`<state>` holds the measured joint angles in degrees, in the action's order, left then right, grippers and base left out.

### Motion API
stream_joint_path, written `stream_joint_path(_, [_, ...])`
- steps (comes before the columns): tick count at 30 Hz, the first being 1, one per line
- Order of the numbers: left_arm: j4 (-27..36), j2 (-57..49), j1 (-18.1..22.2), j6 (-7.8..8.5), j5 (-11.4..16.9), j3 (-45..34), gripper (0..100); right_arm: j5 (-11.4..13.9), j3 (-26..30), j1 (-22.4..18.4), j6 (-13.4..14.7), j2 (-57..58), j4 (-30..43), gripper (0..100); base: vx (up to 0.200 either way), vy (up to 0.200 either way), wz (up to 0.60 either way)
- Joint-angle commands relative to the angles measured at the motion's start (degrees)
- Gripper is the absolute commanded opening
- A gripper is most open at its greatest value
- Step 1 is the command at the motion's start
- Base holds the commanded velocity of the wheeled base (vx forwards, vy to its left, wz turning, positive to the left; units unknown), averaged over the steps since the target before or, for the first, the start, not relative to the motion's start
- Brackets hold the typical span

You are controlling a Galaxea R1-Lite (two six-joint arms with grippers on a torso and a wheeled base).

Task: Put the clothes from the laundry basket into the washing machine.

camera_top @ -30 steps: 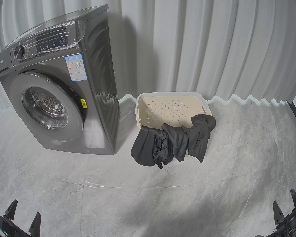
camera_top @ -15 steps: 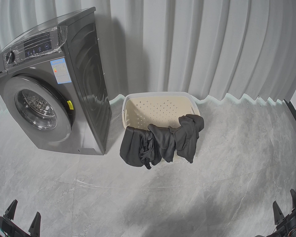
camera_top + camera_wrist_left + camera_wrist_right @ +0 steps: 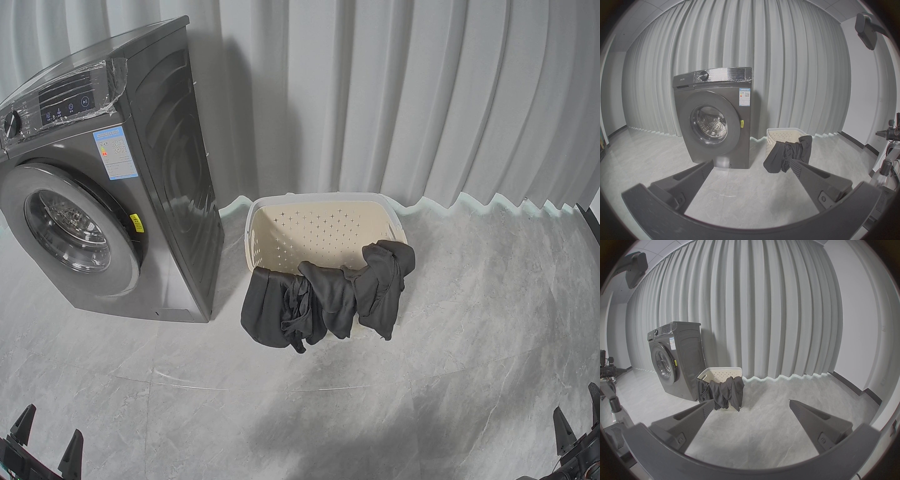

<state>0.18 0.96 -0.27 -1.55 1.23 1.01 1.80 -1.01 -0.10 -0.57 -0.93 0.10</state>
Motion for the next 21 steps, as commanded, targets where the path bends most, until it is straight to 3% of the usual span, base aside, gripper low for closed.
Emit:
stream_joint_path(1, [0.0,-0.9,0.0,-0.03,0.0,-0.8,100,0.0,1.0,0.0,0.0,0.9,0.0,100,0.200,0.000,0.00])
stream_joint_path(6, [0.0,-0.9,0.0,-0.03,0.0,-0.8,100,0.0,1.0,0.0,0.0,0.9,0.0,100,0.200,0.000,0.00])
stream_joint_path(21, [0.1,-0.9,0.0,-0.03,0.0,-0.8,100,0.0,1.0,0.0,0.0,0.9,0.0,100,0.000,0.000,0.00])
